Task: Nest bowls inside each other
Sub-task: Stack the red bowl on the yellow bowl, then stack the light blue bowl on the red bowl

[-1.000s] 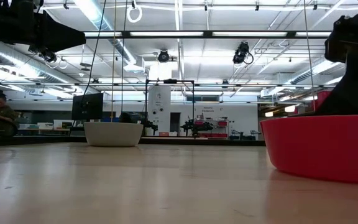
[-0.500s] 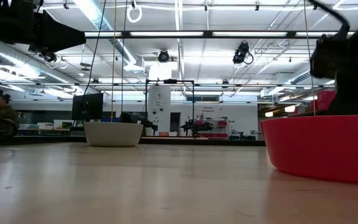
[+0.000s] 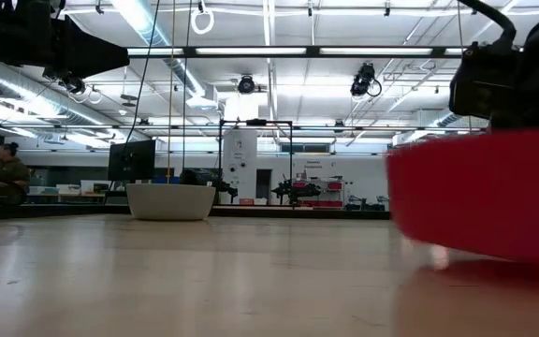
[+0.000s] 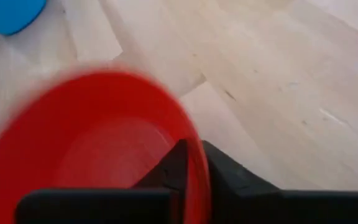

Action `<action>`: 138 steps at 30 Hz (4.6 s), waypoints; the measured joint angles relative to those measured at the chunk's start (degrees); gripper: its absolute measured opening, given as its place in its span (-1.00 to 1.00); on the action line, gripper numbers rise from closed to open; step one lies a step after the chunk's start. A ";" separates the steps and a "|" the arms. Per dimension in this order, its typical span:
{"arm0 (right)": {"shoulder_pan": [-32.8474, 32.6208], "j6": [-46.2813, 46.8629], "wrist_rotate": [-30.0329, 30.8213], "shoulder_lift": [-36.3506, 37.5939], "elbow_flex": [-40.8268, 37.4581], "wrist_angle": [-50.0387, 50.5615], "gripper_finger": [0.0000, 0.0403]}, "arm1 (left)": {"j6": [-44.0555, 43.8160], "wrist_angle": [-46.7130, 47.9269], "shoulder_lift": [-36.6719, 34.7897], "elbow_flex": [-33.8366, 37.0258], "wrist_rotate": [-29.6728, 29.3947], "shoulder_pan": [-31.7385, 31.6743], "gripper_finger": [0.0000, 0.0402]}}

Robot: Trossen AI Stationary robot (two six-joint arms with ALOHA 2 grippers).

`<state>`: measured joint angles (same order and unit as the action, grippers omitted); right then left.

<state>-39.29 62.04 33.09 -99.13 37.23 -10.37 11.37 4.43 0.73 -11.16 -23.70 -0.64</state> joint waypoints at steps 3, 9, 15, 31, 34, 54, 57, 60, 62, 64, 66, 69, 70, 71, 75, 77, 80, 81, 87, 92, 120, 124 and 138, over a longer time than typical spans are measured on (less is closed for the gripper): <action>0.03 -0.04 2.41 0.00 0.59 1.76 -0.96 | 0.01 0.00 0.00 0.00 0.00 -0.01 0.13; 3.22 -5.13 6.85 0.00 0.73 1.34 -0.98 | -0.01 0.00 0.00 0.00 0.00 0.01 0.13; 11.06 -22.14 9.24 0.00 0.75 -11.18 -0.98 | -0.01 0.01 0.00 0.00 0.02 0.00 0.13; 42.05 -54.40 -16.90 -1.34 1.66 -44.73 -0.99 | -0.20 0.48 0.00 0.11 0.02 0.01 0.13; 46.01 -55.04 -21.63 -4.44 5.81 -45.22 -0.99 | -0.32 0.62 -0.02 0.13 0.02 0.00 0.13; 53.60 -51.43 -33.72 -33.68 50.37 -34.10 -0.99 | -0.47 2.67 0.00 0.17 -0.87 0.01 0.13; 54.11 -50.04 -31.49 -35.71 55.42 -31.63 -0.99 | -0.37 2.61 0.00 0.17 -0.87 0.01 0.13; 55.18 -47.18 -29.37 -37.95 58.51 -29.55 -0.99 | -0.16 2.43 0.00 0.17 -0.87 0.00 0.13; 56.04 -45.15 -30.06 -39.10 60.07 -27.60 -0.99 | 0.03 2.10 0.00 0.17 -0.85 0.01 0.13; 56.76 -43.93 -30.19 -39.92 61.35 -26.17 -0.99 | 0.05 2.07 0.00 0.17 -0.81 0.01 0.13; 57.16 -43.44 -30.30 -40.73 62.13 -25.08 -0.99 | 0.07 2.09 -0.02 0.17 -0.79 0.01 0.13; 57.27 -43.42 -31.29 -40.98 62.18 -22.76 -0.99 | 0.10 2.10 -0.02 0.17 -0.76 0.01 0.13; 57.27 -43.43 -31.30 -40.98 62.28 -22.40 -0.99 | 0.18 2.12 0.00 0.17 -0.76 0.01 0.13; 57.22 -43.43 -31.31 -40.95 62.37 -22.12 -0.99 | 0.20 2.12 -0.02 0.17 -0.73 0.00 0.13; 57.16 -43.86 -30.78 -40.92 62.39 -19.79 -0.99 | 0.20 2.12 -0.01 0.17 -0.66 0.01 0.13; 57.18 -43.89 -29.88 -40.92 62.39 -17.90 -0.99 | 0.20 2.15 -0.02 0.17 -0.65 0.00 0.13; 57.29 -43.87 -29.74 -40.92 62.39 -16.26 -0.99 | 0.20 2.16 0.00 0.17 -0.63 0.01 0.13; 57.29 -43.90 -29.64 -40.92 62.39 -15.97 -0.99 | 0.20 2.16 -0.02 0.17 -0.63 0.01 0.13; 57.70 -44.10 -28.67 -40.87 62.39 -14.71 -0.99 | 0.20 2.16 0.00 0.17 -0.65 0.01 0.13; 58.09 -44.31 -28.67 -40.83 62.39 -11.84 -0.99 | 0.20 2.19 -0.01 0.17 -0.63 0.01 0.13; 57.96 -44.52 -31.28 -40.83 62.39 -12.68 -0.35 | 0.20 2.36 -0.02 0.17 -0.64 0.00 0.13; 57.92 -44.52 -31.82 -40.81 62.39 -13.32 -0.15 | 0.03 2.40 0.00 0.18 -0.63 0.01 0.13; 57.91 -45.59 -28.67 -40.04 62.42 -17.20 -0.03 | 0.18 2.45 0.00 0.20 -0.66 0.01 0.13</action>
<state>18.62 16.45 4.43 -139.17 99.65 -27.56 11.55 6.87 0.73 -10.96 -24.36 -0.62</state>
